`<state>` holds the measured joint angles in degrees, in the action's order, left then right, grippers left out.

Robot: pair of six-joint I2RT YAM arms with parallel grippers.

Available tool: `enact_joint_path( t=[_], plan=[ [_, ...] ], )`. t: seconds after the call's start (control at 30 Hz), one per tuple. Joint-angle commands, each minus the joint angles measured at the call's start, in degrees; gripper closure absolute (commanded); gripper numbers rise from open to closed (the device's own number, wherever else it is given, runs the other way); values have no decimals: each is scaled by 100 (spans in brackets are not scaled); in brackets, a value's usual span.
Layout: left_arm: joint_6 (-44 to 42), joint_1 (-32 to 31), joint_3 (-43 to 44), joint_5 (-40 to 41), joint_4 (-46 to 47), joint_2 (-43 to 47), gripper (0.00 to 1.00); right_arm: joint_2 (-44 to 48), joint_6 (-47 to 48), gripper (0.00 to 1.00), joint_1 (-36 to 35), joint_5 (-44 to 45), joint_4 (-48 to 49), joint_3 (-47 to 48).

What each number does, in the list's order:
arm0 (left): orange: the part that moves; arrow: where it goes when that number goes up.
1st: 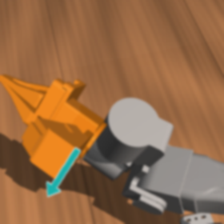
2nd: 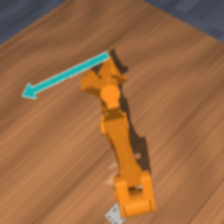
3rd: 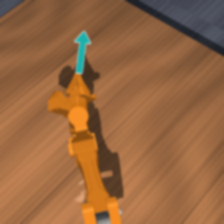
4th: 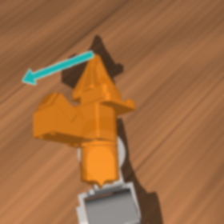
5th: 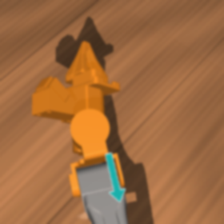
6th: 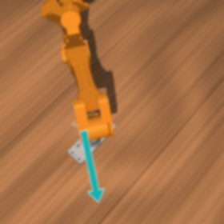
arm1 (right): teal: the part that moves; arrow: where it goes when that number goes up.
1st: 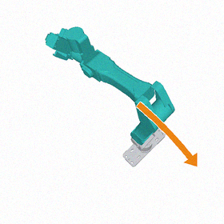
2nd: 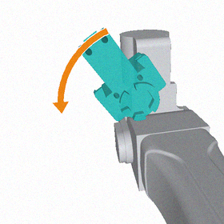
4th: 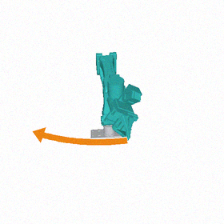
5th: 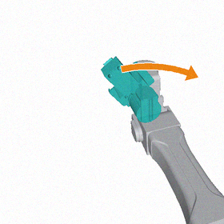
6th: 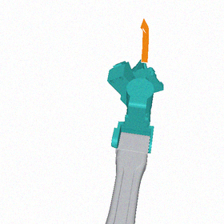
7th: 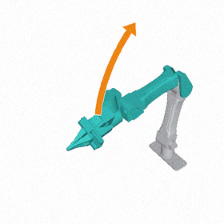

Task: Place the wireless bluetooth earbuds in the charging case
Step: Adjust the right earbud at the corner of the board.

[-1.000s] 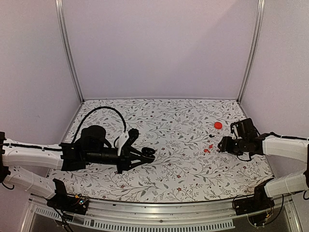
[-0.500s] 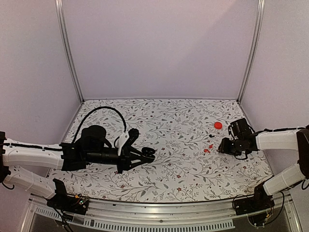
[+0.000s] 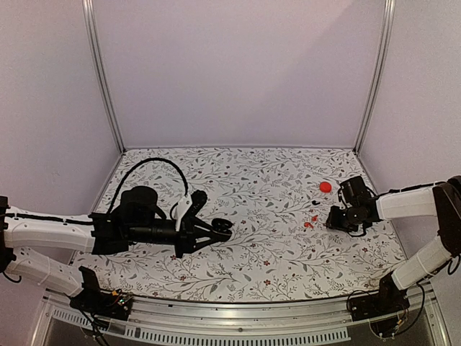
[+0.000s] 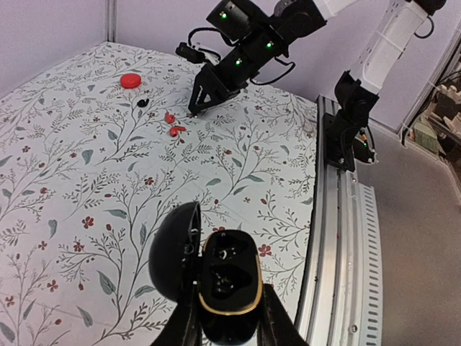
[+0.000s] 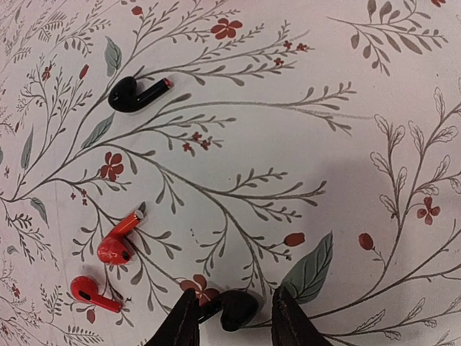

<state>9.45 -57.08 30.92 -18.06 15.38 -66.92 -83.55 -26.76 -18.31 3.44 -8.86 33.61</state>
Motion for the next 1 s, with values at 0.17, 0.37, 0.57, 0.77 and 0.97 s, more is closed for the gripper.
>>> enact_joint_path(
  t=[0.17,0.37,0.57,0.77,0.97],
  plan=[
    [-33,96,7,-100,205,-6,100,-229,57,72,33,102,98,242],
    [-31,107,-13,-119,212,-14,100,-293,100,78,30,27,113,261],
    [-26,117,-15,-137,261,-63,100,-287,110,82,35,-8,113,252],
    [-14,122,10,-139,259,-72,100,-308,127,82,36,-53,90,267],
    [-30,125,4,-147,248,-71,100,-355,166,88,32,-115,101,278]
  ],
)
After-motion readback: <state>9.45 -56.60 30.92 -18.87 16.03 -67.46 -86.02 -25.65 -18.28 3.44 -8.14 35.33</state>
